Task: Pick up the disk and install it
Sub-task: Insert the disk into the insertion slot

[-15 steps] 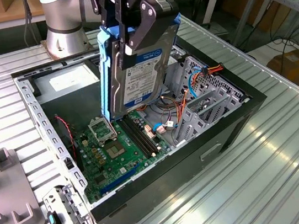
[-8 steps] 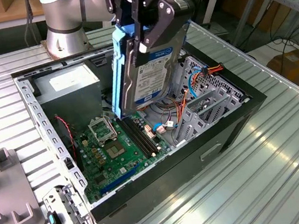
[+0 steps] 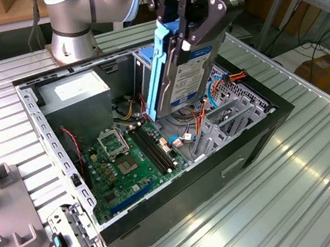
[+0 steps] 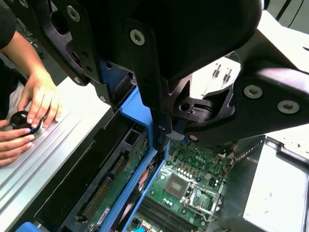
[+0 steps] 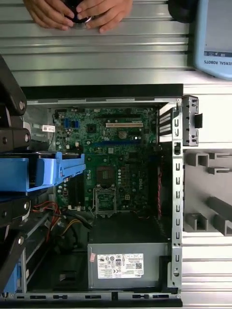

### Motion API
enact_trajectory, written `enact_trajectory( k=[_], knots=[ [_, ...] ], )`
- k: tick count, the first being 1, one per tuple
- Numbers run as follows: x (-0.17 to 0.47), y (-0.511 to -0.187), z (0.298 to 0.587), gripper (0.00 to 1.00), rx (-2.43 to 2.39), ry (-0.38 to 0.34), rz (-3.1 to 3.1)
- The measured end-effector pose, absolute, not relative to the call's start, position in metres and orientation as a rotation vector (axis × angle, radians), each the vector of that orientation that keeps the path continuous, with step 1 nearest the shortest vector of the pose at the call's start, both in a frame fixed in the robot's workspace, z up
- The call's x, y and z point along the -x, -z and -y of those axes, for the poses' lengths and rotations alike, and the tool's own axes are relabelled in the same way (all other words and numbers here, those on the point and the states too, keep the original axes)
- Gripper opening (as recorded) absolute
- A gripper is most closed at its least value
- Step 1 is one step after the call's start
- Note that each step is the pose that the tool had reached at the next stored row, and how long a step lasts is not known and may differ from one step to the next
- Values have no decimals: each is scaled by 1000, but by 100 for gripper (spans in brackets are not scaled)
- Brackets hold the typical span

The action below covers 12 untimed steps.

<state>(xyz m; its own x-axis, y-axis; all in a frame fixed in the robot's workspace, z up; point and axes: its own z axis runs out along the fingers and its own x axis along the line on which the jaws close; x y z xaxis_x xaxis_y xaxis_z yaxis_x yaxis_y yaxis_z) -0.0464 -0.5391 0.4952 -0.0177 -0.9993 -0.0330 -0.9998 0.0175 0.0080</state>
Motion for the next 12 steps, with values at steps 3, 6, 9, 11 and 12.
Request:
enact_trajectory(
  k=[3, 6, 9, 11, 12],
  knots=[
    [33, -494, 539, 37, 2189, -45, -2228],
    [32, -492, 546, 37, 2189, -45, -2228],
    [30, -490, 555, 37, 2189, -45, -2228],
    [20, -489, 558, 37, 2189, -45, -2228],
    [12, -488, 558, 37, 2189, -45, -2229]
  ],
)
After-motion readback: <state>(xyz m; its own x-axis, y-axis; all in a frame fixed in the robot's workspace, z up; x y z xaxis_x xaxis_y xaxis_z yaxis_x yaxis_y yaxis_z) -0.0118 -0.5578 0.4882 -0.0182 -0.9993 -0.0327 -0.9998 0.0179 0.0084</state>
